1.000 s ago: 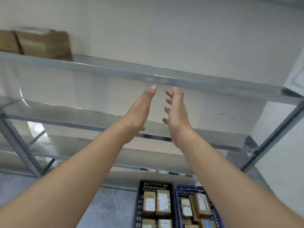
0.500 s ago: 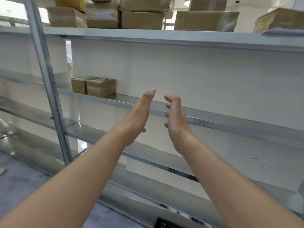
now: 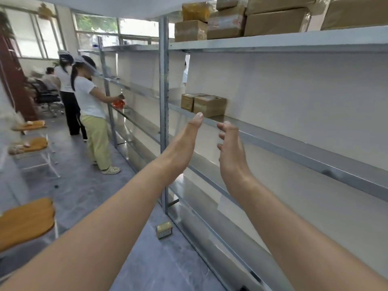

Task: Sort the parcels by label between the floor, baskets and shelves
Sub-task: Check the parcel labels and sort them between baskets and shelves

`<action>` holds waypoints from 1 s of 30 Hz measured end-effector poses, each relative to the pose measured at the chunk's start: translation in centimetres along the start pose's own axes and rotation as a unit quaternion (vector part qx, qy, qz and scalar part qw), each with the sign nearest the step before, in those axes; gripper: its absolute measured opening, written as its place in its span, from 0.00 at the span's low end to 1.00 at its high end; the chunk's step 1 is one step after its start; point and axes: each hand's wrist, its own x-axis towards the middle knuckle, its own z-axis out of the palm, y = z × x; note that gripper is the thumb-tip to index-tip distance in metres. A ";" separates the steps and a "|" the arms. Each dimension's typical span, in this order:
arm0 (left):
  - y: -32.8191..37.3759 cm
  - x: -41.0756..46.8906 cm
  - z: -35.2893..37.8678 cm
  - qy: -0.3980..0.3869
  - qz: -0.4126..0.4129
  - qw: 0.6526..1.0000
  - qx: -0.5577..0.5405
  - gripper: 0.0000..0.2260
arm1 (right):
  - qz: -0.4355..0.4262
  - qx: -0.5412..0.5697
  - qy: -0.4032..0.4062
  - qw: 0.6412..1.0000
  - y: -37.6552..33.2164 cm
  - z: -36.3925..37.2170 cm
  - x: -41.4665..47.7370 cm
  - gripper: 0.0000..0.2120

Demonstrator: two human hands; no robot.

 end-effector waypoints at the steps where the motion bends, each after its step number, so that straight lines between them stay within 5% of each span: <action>1: -0.4 -0.4 -0.8 0.015 -0.005 1.000 0.000 0.31 | 0.000 0.002 -0.015 1.000 0.4 0.8 -0.1 0.36; 6: -2.7 -1.8 -4.8 0.072 -0.033 0.997 0.000 0.30 | 0.022 -0.002 -0.063 0.998 2.5 4.8 -0.4 0.31; 11: -5.4 -1.2 -9.2 0.101 -0.051 0.993 -0.011 0.29 | 0.034 -0.001 -0.078 0.996 4.0 8.6 0.7 0.15; 14: -7.2 0.0 -12.1 0.104 -0.060 0.993 -0.024 0.28 | 0.051 -0.009 -0.080 0.995 4.2 11.6 1.4 0.20; 18: -9.9 2.4 -16.4 0.091 -0.074 0.993 -0.033 0.27 | 0.071 -0.021 -0.086 0.994 5.3 16.8 2.6 0.39; 30: -16.9 13.1 -26.4 0.027 -0.144 0.988 -0.056 0.27 | 0.133 -0.045 -0.034 0.990 9.9 29.0 9.2 0.42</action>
